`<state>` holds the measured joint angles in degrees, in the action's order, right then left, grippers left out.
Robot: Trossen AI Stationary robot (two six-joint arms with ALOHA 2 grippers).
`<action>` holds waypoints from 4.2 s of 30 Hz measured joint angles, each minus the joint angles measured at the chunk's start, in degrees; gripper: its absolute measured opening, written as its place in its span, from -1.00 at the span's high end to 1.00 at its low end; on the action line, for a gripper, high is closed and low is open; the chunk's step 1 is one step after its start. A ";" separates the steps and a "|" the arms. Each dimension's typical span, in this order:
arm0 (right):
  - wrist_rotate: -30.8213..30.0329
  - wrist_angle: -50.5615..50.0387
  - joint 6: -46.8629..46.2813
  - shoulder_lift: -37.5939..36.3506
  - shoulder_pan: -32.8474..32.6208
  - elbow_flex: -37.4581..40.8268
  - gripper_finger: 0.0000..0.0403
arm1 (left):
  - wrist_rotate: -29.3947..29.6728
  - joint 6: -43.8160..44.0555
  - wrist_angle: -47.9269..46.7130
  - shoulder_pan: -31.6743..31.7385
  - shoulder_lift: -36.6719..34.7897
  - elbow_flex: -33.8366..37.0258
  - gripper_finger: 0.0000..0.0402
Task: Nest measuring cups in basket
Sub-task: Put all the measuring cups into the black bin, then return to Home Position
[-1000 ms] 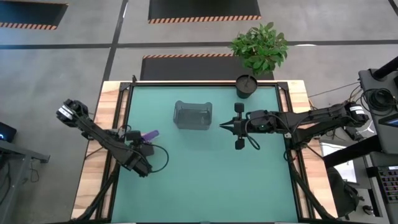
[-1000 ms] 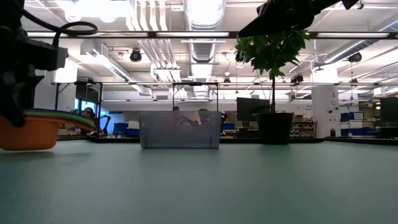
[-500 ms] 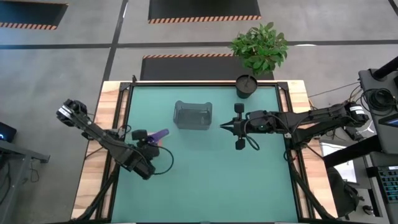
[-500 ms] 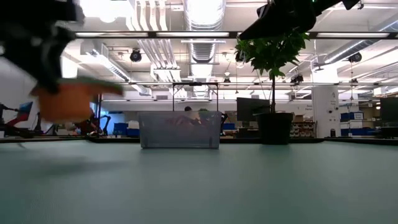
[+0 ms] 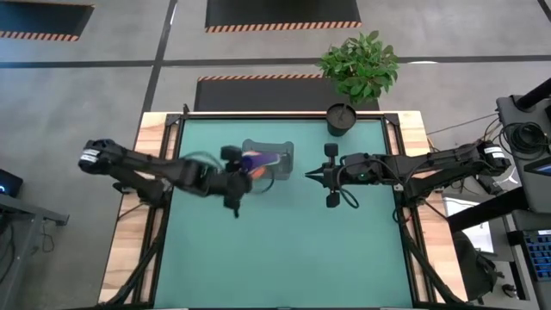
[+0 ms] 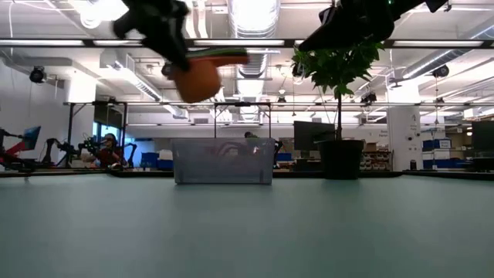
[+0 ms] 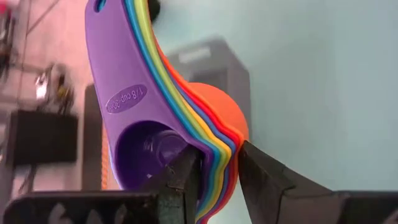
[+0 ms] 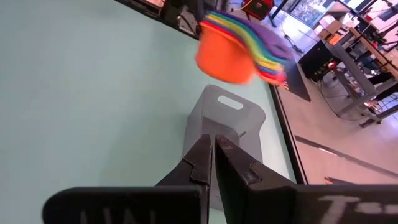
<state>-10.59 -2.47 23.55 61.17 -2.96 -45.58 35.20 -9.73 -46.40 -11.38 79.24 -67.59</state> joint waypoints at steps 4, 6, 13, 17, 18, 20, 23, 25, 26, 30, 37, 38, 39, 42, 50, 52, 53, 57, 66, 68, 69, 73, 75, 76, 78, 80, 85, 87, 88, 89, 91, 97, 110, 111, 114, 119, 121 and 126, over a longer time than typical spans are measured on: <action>0.00 -0.43 0.02 0.01 0.01 0.00 0.96 | -8.66 -10.69 9.07 8.45 0.50 1.71 0.60; 0.00 -0.41 0.02 0.00 0.02 0.00 0.96 | -11.45 -14.17 12.09 12.12 1.53 2.53 0.60; 0.00 -0.58 0.45 0.02 0.01 -0.02 0.96 | -16.32 -22.54 14.86 19.13 9.06 2.80 0.60; 0.00 -0.71 0.49 0.02 0.02 -0.02 0.96 | -16.35 -24.70 14.77 20.65 11.68 2.80 0.60; 0.00 -0.69 0.52 0.00 0.02 0.00 0.96 | -16.33 -25.23 14.82 20.89 12.10 2.80 0.60; 0.00 -0.72 0.52 0.00 0.01 -0.02 0.96 | -16.31 -26.12 14.74 21.12 12.92 2.80 0.60; 0.00 -0.71 0.57 0.00 0.02 -0.02 0.96 | -16.34 -27.32 14.67 21.54 14.09 2.78 0.60; 0.00 -0.71 0.61 0.00 0.02 -0.02 0.96 | -16.33 -27.91 14.33 21.82 14.95 2.78 0.60; 0.00 -0.71 0.63 0.00 0.00 -0.02 0.96 | -16.33 -28.25 14.33 21.92 15.40 2.78 0.60; 0.00 -0.69 0.66 0.00 0.02 -0.02 0.96 | -16.35 -28.80 14.43 22.28 17.23 2.78 0.60; 0.00 -0.69 0.66 0.00 0.02 -0.02 0.96 | -18.90 -28.79 14.43 22.76 18.18 2.75 0.60; 0.00 -0.69 0.66 0.00 0.01 -0.02 0.96 | -19.54 -28.78 14.43 22.76 18.20 2.75 0.60; -0.01 -0.69 0.66 0.00 0.02 -0.02 0.96 | -19.80 -28.77 14.42 22.74 18.21 2.75 0.60; 0.00 -0.69 0.66 0.00 0.01 -0.02 0.96 | -19.81 -28.77 14.43 22.80 18.21 2.75 0.60; 0.00 -0.69 0.66 0.00 0.02 -0.02 0.96 | -19.78 -28.08 14.47 23.18 18.21 2.75 0.55; -0.01 -0.69 0.66 0.00 0.00 -0.02 0.96 | -19.78 -27.63 14.50 23.21 18.21 2.75 0.53; -0.02 -0.69 0.66 0.00 0.02 -0.02 0.96 | -19.78 -27.57 14.52 23.21 18.21 2.75 0.51; 0.00 -0.69 0.66 0.00 0.00 -0.02 0.96 | -19.76 -27.46 14.86 23.21 18.21 2.75 0.47; -0.01 -0.69 0.66 0.00 0.02 -0.02 0.96 | -19.76 -27.22 14.74 23.21 18.21 2.75 0.41; -0.01 -0.69 0.66 0.00 0.01 -0.02 0.96 | -19.76 -27.08 14.66 23.21 18.21 2.75 0.40; 0.00 -0.69 0.66 0.00 0.02 -0.02 0.96 | -19.76 -27.01 14.55 23.21 18.21 2.75 0.39; 0.00 -0.69 0.66 0.00 0.02 -0.02 0.96 | -19.75 -26.06 13.68 23.17 18.19 2.75 0.35; 0.00 -0.69 0.81 0.00 0.02 -0.02 0.96 | -19.75 -25.37 13.09 23.17 18.21 2.75 0.33; -0.02 -0.69 0.95 0.00 0.02 -0.02 0.96 | -19.76 -24.98 12.72 23.13 18.16 2.75 0.33; 0.00 -0.69 0.98 0.00 0.00 -0.02 0.96 | -19.76 -23.92 12.05 23.06 17.90 2.72 0.31; -0.01 -0.70 1.11 0.00 0.00 -0.02 0.96 | -19.76 -22.93 11.60 22.91 17.39 2.05 0.31; 0.03 -0.71 1.55 0.00 0.02 -0.02 0.96 | -20.91 -22.47 9.46 22.05 15.17 0.14 0.31; 0.09 -0.56 1.80 -0.13 0.02 0.24 0.96 | -21.65 -21.33 8.62 21.66 13.64 -0.24 0.31; 0.13 -0.68 2.04 -0.53 0.02 0.74 0.96 | -22.31 -19.73 8.68 21.41 12.60 -0.24 0.31; 0.29 -0.75 2.47 -1.01 0.00 1.37 0.96 | -23.30 -17.75 9.10 21.11 11.25 -0.02 0.31; 1.92 0.10 3.08 -2.50 0.27 3.14 0.96 | -27.22 -13.73 11.26 20.16 7.90 1.66 0.33; 13.79 8.44 3.46 -10.69 4.24 12.32 0.96 | -30.02 -10.59 31.52 13.17 -5.00 15.57 0.46; 18.16 21.60 -1.49 -27.99 10.51 30.38 0.96 | -29.25 -7.48 63.82 11.06 -38.47 49.98 0.84; 18.16 22.61 -1.55 -29.09 10.51 31.31 0.96 | -28.68 -7.46 63.90 11.06 -41.17 51.33 0.87; 18.14 24.23 -1.99 -32.36 10.51 33.62 0.96 | -28.18 -6.91 63.72 11.06 -48.37 54.77 0.96; 18.08 24.23 -2.13 -37.12 10.51 36.32 0.96 | -28.20 -4.79 63.37 11.11 -58.62 59.22 0.99; 18.04 24.30 -2.13 -39.04 10.51 37.10 0.96 | -28.22 -4.04 63.41 11.11 -62.09 60.63 1.00; 17.99 24.25 -2.14 -44.54 10.51 39.34 0.96 | -28.26 -1.23 62.90 11.11 -69.58 64.26 1.00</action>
<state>7.40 21.79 21.41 16.63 7.55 -6.25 6.94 -10.97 16.50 -0.27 9.67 -3.33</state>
